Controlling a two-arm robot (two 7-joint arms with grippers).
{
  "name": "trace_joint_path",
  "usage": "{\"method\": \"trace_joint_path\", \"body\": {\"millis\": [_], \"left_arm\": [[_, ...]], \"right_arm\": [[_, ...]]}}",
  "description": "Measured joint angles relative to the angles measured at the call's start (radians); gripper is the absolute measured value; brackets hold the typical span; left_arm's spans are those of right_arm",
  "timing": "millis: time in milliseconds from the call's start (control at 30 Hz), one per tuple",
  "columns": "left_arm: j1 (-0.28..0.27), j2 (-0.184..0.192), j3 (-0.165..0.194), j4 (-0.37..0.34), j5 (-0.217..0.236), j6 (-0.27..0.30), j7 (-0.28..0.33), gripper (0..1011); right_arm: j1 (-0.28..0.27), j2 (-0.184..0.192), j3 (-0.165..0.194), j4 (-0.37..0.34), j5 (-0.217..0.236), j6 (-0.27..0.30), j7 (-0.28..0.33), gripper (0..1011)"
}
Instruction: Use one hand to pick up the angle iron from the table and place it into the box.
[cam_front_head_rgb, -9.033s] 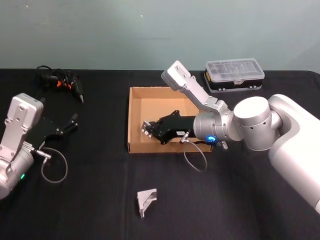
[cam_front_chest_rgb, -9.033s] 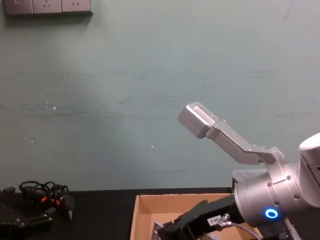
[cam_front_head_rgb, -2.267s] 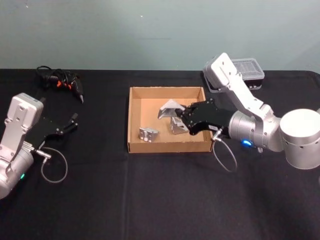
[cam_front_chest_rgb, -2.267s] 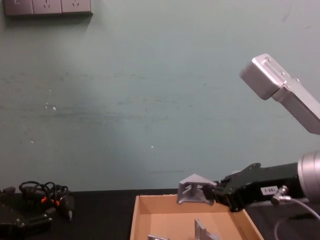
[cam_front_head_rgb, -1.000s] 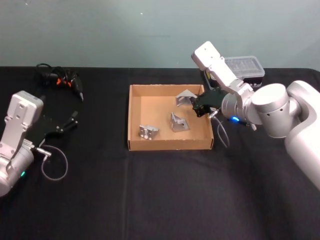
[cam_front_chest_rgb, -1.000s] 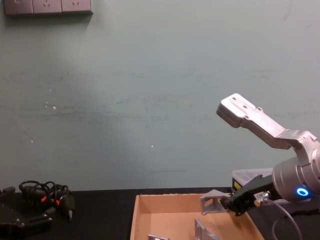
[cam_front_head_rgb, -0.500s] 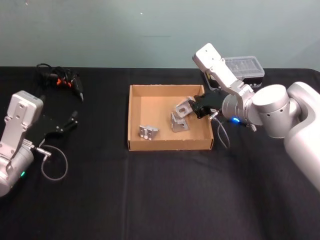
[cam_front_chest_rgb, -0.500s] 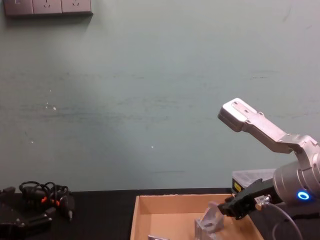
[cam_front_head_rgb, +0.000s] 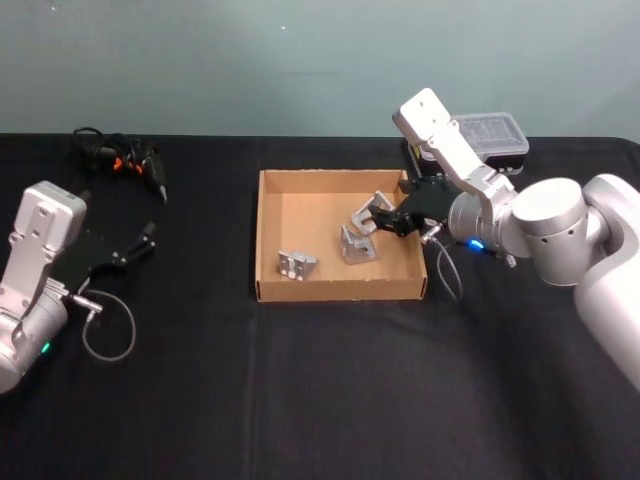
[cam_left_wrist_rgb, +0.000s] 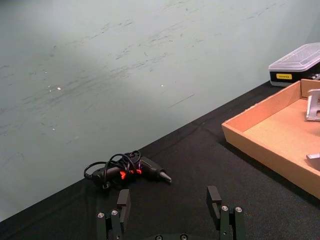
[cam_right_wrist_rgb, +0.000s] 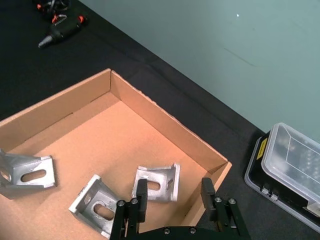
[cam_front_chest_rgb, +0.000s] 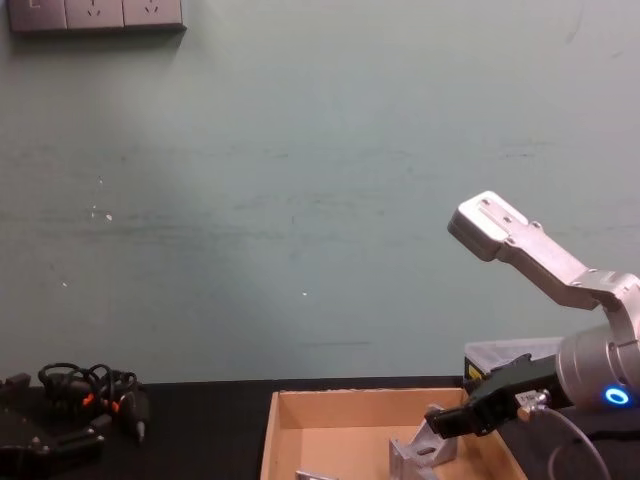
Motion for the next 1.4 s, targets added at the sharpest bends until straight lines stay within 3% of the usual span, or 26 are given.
{"method": "trace_joint_path", "body": {"millis": [133, 433, 667, 900, 1100, 1400], "left_arm": [[0.000, 0.000, 0.000, 0.000, 0.000, 0.000, 0.000, 1000], [0.000, 0.000, 0.000, 0.000, 0.000, 0.000, 0.000, 1000], [0.000, 0.000, 0.000, 0.000, 0.000, 0.000, 0.000, 1000], [0.000, 0.000, 0.000, 0.000, 0.000, 0.000, 0.000, 1000], [0.000, 0.000, 0.000, 0.000, 0.000, 0.000, 0.000, 1000], [0.000, 0.000, 0.000, 0.000, 0.000, 0.000, 0.000, 1000]], "right_arm": [[-0.025, 0.003, 0.021, -0.029, 0.000, -0.014, -0.007, 790], [-0.105, 0.015, 0.084, -0.131, 0.009, -0.065, -0.048, 1002], [-0.211, 0.038, 0.150, -0.261, 0.015, -0.145, -0.107, 1000], [-0.333, 0.060, 0.209, -0.388, -0.016, -0.249, -0.196, 1000], [-0.417, 0.061, 0.252, -0.443, -0.052, -0.320, -0.275, 1000], [-0.503, 0.049, 0.306, -0.455, -0.073, -0.385, -0.337, 1000]]}}
